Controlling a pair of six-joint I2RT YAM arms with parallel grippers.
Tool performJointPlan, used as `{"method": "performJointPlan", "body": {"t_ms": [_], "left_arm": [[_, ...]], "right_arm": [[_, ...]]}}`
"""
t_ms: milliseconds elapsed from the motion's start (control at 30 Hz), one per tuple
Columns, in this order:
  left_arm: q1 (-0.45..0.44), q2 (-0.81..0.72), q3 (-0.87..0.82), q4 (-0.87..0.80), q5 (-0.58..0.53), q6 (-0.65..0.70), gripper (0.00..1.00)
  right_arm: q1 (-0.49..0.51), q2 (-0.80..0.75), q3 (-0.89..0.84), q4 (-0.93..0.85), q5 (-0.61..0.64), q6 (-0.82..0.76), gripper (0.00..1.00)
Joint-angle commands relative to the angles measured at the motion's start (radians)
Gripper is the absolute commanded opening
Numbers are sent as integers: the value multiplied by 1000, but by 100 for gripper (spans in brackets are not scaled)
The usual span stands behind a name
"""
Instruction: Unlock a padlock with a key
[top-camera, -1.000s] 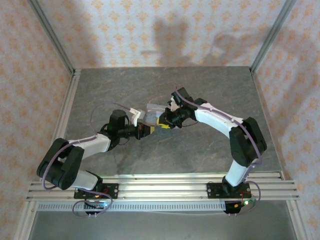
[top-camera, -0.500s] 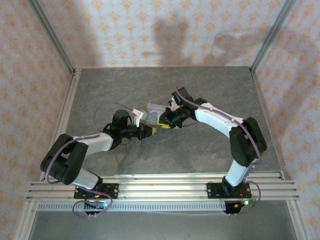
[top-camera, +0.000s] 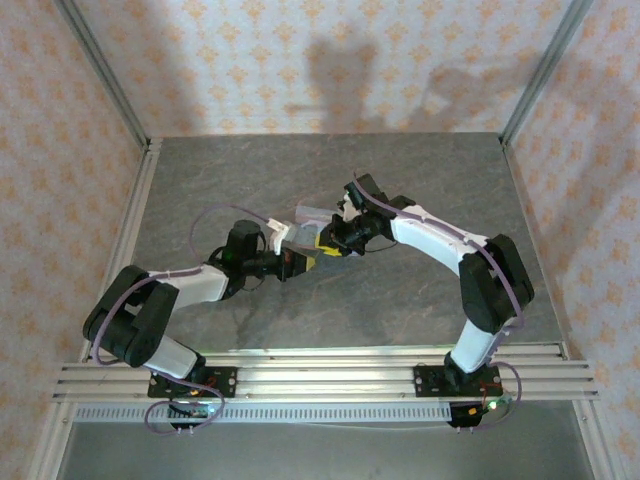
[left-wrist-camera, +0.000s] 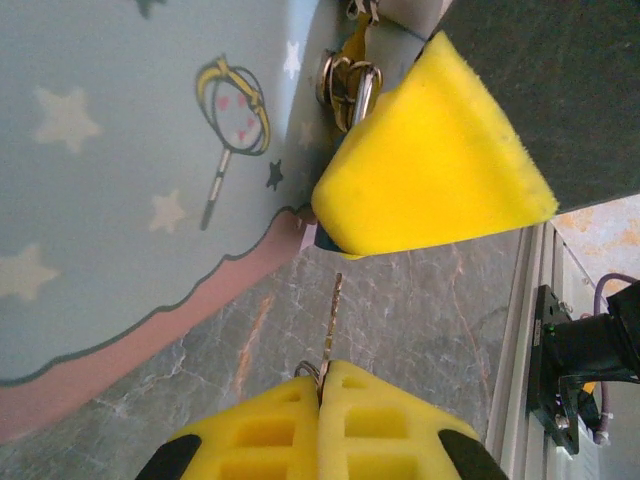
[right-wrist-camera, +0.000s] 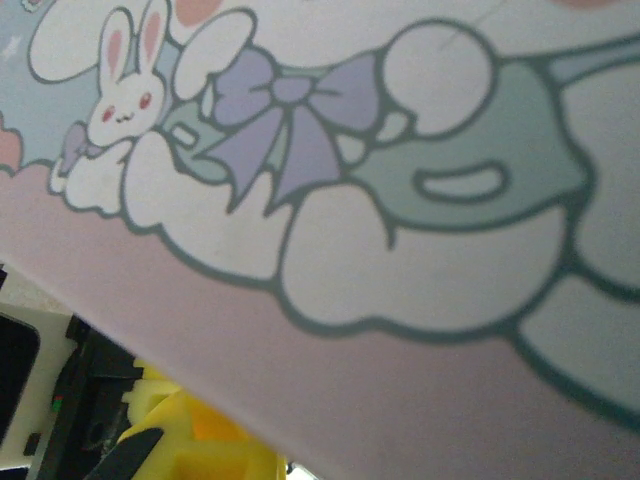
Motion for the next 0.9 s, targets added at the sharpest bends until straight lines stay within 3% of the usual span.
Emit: {"method": "performJointPlan", "body": {"t_ms": [0, 433, 867], "left_arm": [[-18, 17, 39, 35, 18, 17, 0], [-23, -6, 27, 28, -64, 22, 0], [-23, -36, 11, 43, -69, 13, 0]], "right_arm": [[-6, -34, 38, 33, -8, 8, 0], [-7, -43, 27, 25, -4, 6, 0], [-6, -33, 18, 39, -6, 18, 0]]}}
